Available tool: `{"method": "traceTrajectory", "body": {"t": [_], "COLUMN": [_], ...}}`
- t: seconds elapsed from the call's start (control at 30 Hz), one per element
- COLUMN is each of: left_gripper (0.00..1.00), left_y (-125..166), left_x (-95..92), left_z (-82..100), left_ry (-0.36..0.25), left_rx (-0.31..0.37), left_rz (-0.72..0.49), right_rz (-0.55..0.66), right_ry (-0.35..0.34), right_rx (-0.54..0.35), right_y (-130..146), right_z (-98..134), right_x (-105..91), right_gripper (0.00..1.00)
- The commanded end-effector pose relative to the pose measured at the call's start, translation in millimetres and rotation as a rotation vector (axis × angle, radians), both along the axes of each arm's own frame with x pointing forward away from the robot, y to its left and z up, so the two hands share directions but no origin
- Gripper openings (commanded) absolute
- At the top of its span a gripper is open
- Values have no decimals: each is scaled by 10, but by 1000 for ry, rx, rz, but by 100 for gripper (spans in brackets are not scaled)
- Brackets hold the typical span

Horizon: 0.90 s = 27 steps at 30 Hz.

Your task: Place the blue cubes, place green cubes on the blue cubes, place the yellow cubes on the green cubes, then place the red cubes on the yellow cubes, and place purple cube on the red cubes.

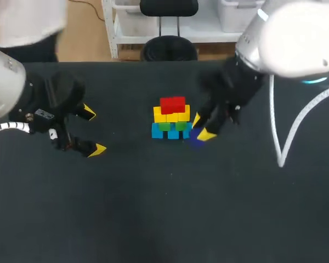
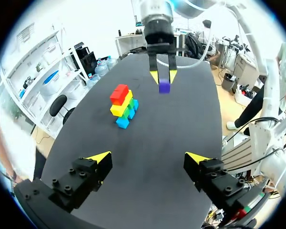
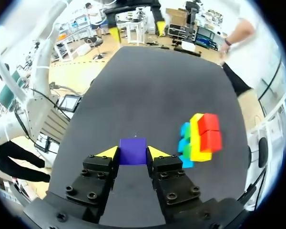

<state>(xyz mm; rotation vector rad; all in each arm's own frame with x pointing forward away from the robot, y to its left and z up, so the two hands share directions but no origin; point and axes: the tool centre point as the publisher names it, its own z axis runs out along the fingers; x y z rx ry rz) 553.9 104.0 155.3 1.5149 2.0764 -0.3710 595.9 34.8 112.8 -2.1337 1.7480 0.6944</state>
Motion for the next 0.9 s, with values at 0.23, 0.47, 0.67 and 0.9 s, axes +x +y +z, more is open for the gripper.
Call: {"method": "traceTrajectory", "body": {"t": [0.23,0.47,0.67,0.9], "left_gripper": [100,100,100,100], "left_y": [1,1,1,1], "left_x": [8,8,8,8], "left_z": [-4,-4,-4,-4], "left_ry": [0,0,0,0], "left_rx": [-1,-1,-1,-1], "left_rz": [-1,-1,-1,-1], "right_rz": [-129,-204,-198,-170], "right_ry": [-71,-92,-82,-96], "right_rx": [29,53,71,70], "right_y": [38,153,314,411], "right_z": [414,417,330,350], "right_x": [320,633,742,834], "right_gripper": [0,0,0,0]}}
